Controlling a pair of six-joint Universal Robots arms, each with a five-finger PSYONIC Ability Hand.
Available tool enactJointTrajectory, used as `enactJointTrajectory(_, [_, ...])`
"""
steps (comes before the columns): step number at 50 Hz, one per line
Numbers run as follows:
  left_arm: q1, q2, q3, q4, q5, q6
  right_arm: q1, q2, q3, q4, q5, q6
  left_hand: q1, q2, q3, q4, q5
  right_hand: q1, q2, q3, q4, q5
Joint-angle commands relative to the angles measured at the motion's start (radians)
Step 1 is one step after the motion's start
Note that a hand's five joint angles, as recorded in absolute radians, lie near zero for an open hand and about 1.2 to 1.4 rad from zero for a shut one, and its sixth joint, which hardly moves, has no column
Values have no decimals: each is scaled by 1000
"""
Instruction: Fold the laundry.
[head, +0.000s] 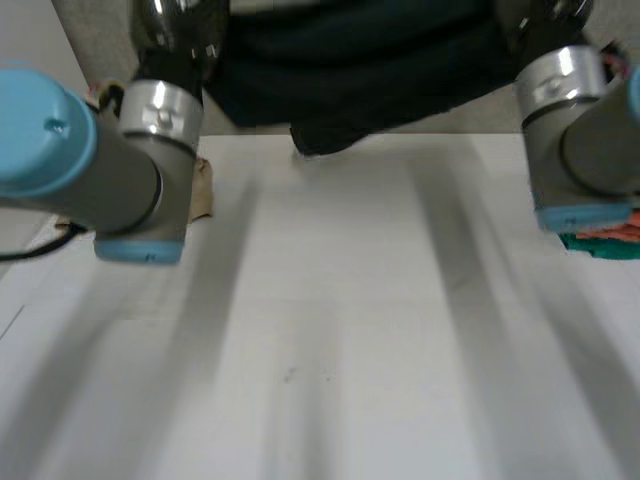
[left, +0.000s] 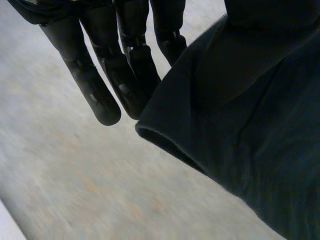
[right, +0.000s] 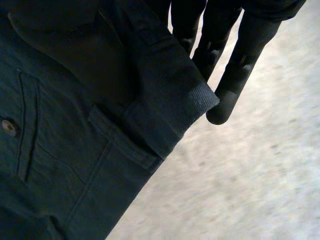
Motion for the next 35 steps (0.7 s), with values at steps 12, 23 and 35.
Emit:
enactJointTrajectory(12, [-92,-73,-427,-119,-5,-23,31,222,242,209,-1,-71,255,198,203,194,209,268,225,206,197,196])
enactJointTrajectory(23, [-129,222,-565,-719,-24,-25,31,-89,509,640,-1,-159,255,198,203,194,209,268,225,206,197,196])
enactJointTrajectory(35, [-282,323,-590,-1145,-18,-36,25,-362,782,975,45,-341,255,198,203,194,209,268,225,206,197,196])
